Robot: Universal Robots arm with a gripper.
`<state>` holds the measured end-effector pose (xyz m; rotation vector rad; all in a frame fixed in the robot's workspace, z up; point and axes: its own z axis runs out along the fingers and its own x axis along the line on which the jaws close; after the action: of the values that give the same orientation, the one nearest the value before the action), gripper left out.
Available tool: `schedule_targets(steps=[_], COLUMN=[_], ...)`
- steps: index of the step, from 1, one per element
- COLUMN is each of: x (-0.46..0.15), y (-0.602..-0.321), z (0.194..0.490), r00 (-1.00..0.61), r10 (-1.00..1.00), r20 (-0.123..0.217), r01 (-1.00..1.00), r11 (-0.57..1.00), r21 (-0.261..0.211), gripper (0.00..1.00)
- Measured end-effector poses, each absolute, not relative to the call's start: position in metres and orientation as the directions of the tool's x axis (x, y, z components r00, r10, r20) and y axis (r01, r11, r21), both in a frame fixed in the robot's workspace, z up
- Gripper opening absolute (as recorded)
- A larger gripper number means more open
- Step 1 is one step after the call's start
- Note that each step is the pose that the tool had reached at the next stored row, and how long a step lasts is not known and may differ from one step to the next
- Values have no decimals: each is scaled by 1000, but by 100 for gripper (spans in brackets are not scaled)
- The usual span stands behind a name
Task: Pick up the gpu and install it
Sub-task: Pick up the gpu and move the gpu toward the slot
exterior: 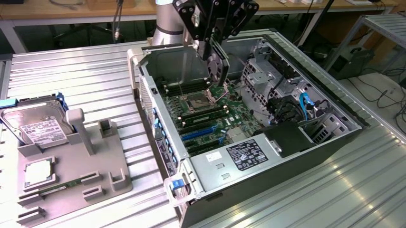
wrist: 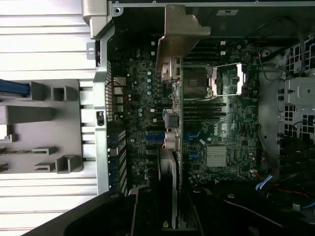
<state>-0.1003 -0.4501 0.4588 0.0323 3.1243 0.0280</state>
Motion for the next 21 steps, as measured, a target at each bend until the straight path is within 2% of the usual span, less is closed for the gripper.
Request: schedule_targets(steps=[21], x=[-61], y=[-450], z=[458], r00=[-1000], r10=[21], r20=[-17], r01=[20], r11=[1000], r21=[18], gripper=[27])
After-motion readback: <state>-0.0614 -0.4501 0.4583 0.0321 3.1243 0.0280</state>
